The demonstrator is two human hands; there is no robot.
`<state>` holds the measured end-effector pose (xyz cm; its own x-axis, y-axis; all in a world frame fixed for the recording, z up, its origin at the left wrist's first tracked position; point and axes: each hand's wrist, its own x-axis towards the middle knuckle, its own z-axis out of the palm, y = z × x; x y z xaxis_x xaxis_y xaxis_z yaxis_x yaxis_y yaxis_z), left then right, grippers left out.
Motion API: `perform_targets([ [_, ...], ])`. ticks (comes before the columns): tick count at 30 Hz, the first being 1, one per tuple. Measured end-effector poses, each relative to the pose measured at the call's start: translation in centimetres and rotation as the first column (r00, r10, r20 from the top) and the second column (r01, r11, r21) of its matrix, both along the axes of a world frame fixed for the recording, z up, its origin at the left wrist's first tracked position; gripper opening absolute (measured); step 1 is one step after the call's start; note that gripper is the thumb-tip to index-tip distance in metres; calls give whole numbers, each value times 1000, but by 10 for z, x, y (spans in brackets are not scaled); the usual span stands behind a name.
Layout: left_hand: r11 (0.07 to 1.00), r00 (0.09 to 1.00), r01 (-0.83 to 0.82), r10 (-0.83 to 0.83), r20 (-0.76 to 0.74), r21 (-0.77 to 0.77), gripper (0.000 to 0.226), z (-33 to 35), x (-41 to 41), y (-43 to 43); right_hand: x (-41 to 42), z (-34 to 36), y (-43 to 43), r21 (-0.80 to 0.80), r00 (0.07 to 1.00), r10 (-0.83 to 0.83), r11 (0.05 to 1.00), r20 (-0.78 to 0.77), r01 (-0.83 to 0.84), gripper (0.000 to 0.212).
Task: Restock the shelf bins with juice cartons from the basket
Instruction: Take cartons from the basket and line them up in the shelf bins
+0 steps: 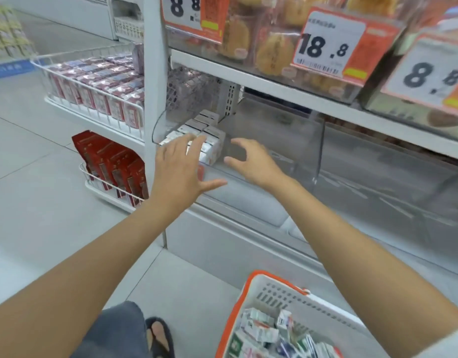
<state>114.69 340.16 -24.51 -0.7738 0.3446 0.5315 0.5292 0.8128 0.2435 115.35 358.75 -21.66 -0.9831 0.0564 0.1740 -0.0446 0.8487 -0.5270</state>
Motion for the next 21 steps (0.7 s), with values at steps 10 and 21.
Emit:
perform_targets([
  [10, 963, 803, 263, -182, 568, -62, 54, -95, 143, 64, 214, -94, 42, 59, 964, -43, 996, -261, 61, 16],
  [21, 942, 568, 326, -123, 814, -86, 53, -179, 199, 48, 297, -282, 31, -393, 677, 0, 814, 736, 427, 45],
])
